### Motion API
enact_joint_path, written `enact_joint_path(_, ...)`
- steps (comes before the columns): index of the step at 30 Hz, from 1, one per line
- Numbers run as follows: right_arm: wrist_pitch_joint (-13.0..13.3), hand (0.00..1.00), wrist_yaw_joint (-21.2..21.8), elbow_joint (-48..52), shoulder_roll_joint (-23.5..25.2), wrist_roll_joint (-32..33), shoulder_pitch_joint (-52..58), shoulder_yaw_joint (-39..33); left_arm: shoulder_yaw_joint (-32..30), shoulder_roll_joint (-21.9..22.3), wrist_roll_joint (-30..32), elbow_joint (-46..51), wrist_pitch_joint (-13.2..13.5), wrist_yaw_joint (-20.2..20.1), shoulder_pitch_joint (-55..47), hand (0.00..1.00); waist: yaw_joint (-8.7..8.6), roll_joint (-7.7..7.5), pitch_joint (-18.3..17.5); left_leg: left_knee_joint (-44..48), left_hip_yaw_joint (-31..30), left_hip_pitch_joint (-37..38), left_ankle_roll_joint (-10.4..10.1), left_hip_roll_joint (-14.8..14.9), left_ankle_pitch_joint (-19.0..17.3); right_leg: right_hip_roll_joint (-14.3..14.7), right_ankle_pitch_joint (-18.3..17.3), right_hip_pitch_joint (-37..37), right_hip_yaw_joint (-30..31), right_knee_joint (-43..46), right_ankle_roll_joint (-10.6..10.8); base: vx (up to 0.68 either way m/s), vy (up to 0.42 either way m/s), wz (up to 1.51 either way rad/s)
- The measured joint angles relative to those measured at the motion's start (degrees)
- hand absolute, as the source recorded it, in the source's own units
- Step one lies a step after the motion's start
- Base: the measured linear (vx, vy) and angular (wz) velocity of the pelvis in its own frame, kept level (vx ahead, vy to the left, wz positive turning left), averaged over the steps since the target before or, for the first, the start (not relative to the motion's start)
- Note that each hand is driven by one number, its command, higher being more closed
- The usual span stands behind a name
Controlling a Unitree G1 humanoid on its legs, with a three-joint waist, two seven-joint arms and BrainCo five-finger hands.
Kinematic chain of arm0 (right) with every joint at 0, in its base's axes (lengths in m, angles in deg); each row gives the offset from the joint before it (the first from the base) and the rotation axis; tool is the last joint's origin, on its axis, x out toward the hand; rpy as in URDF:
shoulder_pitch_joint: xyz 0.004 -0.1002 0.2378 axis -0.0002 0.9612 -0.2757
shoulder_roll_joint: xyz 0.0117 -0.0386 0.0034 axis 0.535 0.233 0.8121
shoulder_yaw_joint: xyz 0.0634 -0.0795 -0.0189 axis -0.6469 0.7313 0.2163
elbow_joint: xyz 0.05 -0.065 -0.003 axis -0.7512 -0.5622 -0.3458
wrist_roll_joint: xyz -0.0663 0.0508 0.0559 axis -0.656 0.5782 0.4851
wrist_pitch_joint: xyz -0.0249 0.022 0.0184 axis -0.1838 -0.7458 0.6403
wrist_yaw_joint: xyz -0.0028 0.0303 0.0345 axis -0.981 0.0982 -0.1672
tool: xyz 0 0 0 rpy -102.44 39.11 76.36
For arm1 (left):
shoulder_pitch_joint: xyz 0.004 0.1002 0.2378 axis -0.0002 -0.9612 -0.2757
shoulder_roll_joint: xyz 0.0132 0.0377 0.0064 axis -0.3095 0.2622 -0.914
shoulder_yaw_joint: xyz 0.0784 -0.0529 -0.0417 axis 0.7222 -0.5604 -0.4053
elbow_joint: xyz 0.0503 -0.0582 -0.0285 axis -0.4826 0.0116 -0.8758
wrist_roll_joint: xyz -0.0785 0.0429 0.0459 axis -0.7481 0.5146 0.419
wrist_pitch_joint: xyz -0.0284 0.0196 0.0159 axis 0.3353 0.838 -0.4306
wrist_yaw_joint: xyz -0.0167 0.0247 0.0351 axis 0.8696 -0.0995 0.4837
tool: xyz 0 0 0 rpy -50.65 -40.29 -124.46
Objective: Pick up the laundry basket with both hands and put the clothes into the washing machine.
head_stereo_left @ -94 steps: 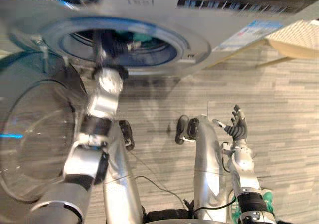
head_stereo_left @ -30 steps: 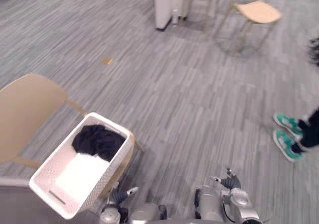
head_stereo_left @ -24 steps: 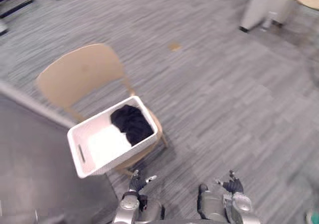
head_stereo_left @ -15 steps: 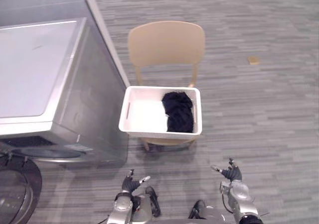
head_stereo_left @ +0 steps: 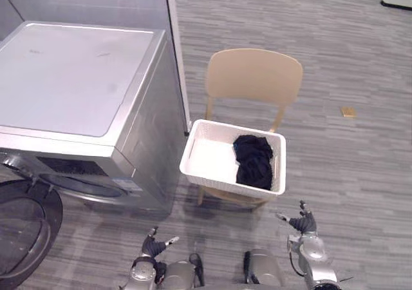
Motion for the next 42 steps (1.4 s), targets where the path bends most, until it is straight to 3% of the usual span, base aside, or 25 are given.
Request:
enact_joint_path(3,0.02,0.00,0.24,9.39,-0.99,-3.95,0.11,0.94,-0.20,1.56,-0.04,0.07,0.22,-0.04,-0.47,0.00,0.64,2.59,-0.64,-1.55,-0.03,-1.03,-0.75,1.55,0.31,1.75,1.18,-0.18,-0.64,-3.18,-0.69,0.17,-0.058,-0.05)
enact_joint_path(5,0.57,0.00,0.44,15.63,-2.03,-7.91,0.32,1.01,-0.18,1.59,0.00,0.02,0.36,-0.18,-0.50,0.00,0.44,2.84,-0.69,-3.16,-0.88,-0.43,-1.64,2.18,0.91,2.47,1.75,1.13,-1.93,-5.34,-1.15,0.16,-0.077,0.10)
enact_joint_path(11,1.77,0.00,1.38,18.35,-7.65,-14.09,-0.67,3.48,0.34,1.44,0.89,-0.05,1.01,-0.34,-0.82,0.00,0.63,3.21,-0.95,-5.31,-2.16,0.36,-2.80,2.41,1.74,2.66,3.61,4.08,-4.27,-10.37,-1.16,0.10,0.001,0.14)
enact_joint_path(14,2.13,0.00,1.57,10.83,-11.03,-14.41,-5.94,6.40,0.75,1.38,1.17,-0.07,1.34,-0.38,-0.66,0.00,0.60,3.44,-0.87,-5.00,-3.34,-2.16,-3.42,1.47,3.28,1.57,4.77,3.68,-6.15,-12.18,-0.96,0.02,0.036,0.31)
enact_joint_path(17,1.97,0.00,1.52,1.02,-15.80,-14.36,-14.50,8.17,2.53,1.28,1.09,-0.02,1.97,-0.38,0.53,0.00,0.91,5.41,0.30,-4.76,-5.01,-5.47,-3.21,0.40,5.39,0.69,6.01,1.72,-8.02,-12.06,-1.07,-0.04,0.026,0.45)
enact_joint_path(18,1.50,0.00,1.41,-3.76,-18.26,-14.35,-19.79,8.87,2.68,1.33,1.03,0.17,2.33,-0.36,1.12,0.00,1.84,6.80,1.31,-4.85,-5.38,-7.24,-3.29,0.16,6.30,0.49,6.74,0.17,-8.09,-11.97,-1.42,-0.07,0.018,0.33)
enact_joint_path(22,0.59,0.00,1.01,-12.29,-22.64,-14.35,-30.34,10.42,2.54,0.99,-0.75,0.98,2.86,-0.12,1.44,0.00,3.41,9.01,4.52,-5.45,-6.27,-10.01,-2.70,0.03,7.29,0.11,7.11,-2.35,-8.76,-12.02,-1.68,-0.11,0.006,0.18)
enact_joint_path(24,0.22,0.00,0.70,-18.14,-26.10,-14.28,-36.87,11.92,2.57,0.99,-1.76,1.79,3.04,0.08,1.95,0.00,3.79,9.76,6.99,-7.06,-7.12,-12.28,-2.65,-0.29,9.49,-0.19,8.01,-4.92,-9.39,-12.10,-2.16,-0.15,0.010,0.16)
enact_joint_path(30,-0.34,0.00,0.11,-27.61,-30.56,-11.44,-47.57,14.22,2.74,0.96,-4.46,4.07,4.12,0.93,4.14,0.00,4.33,11.50,11.08,-13.50,-8.99,-16.77,-2.09,-0.60,14.50,0.00,10.02,-11.61,-9.56,-12.80,-2.56,-0.18,0.003,0.10)
enact_joint_path(33,-1.47,0.00,0.38,-30.53,-31.23,-9.99,-49.62,15.11,3.09,1.02,-5.85,4.63,4.18,1.09,6.78,0.00,6.09,12.37,11.81,-14.14,-9.40,-19.79,-2.17,-0.78,16.09,-0.38,10.08,-15.55,-9.67,-10.76,-2.50,-0.15,-0.002,0.12)
enact_joint_path(34,-1.78,1.00,0.82,-30.43,-31.29,-9.84,-50.00,15.87,3.08,1.09,-6.50,5.21,4.20,1.17,7.38,0.00,6.59,12.35,11.83,-15.09,-9.43,-20.48,-2.36,-0.83,16.54,-0.51,10.03,-17.11,-9.61,-9.75,-2.50,-0.15,-0.013,0.06)
enact_joint_path(42,-2.46,1.00,2.69,-24.57,-29.35,-5.03,-50.76,21.69,3.44,3.58,-7.88,8.20,4.38,1.25,10.08,0.00,6.51,11.73,12.24,-17.27,-9.70,-20.93,-3.27,-0.30,18.75,-0.50,9.13,-19.57,-10.10,-6.70,-3.20,-0.08,-0.044,0.05)
